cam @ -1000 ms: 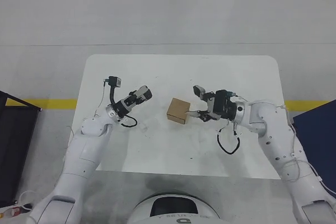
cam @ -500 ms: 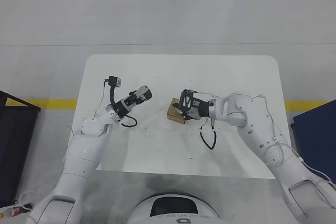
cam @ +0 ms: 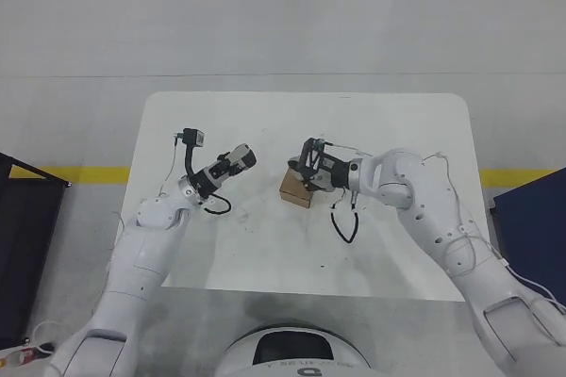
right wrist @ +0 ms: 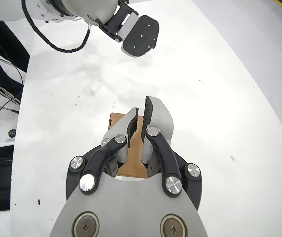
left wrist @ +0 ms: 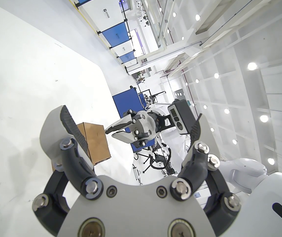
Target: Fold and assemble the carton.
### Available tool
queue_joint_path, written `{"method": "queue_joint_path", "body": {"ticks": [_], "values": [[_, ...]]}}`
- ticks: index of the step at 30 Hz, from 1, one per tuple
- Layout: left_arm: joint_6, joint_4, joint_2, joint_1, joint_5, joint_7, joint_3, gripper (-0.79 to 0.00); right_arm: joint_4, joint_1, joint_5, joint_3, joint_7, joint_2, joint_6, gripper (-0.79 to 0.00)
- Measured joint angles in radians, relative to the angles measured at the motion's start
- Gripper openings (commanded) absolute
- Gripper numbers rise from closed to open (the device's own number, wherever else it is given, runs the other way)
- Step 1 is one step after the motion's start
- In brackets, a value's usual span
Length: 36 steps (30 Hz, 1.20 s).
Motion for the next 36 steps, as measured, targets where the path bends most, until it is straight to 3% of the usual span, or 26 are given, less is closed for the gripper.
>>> {"method": "queue_joint_path", "body": {"ticks": [11,16,23,27,31,36], "values": [[0.000,0.000,0.000,0.000,0.000,0.000,0.000,0.000,0.048,0.023,0.009,-0.047,0.091,-0.016,0.031,-0.785],[0.000,0.000,0.000,0.000,0.000,0.000,0.000,0.000,0.008,-0.012,-0.013,0.024,-0.047,0.001,0.022,-0.785],[0.024,0.002,0.006,0.001,0.063,0.026,-0.002,0.000,-0.033,-0.187,-0.052,0.219,-0.203,0.059,-0.041,-0.785],[0.067,-0.002,0.013,0.007,0.266,0.056,0.020,0.000,0.013,-0.243,-0.012,0.256,-0.147,0.071,-0.051,-0.785],[0.082,0.003,0.013,0.005,0.279,0.028,0.045,0.000,0.067,-0.209,0.055,0.206,-0.037,0.059,-0.034,-0.785],[0.065,0.011,0.013,-0.004,0.253,-0.009,0.074,0.000,0.118,-0.133,0.103,0.126,0.007,0.034,-0.025,-0.785]]}}
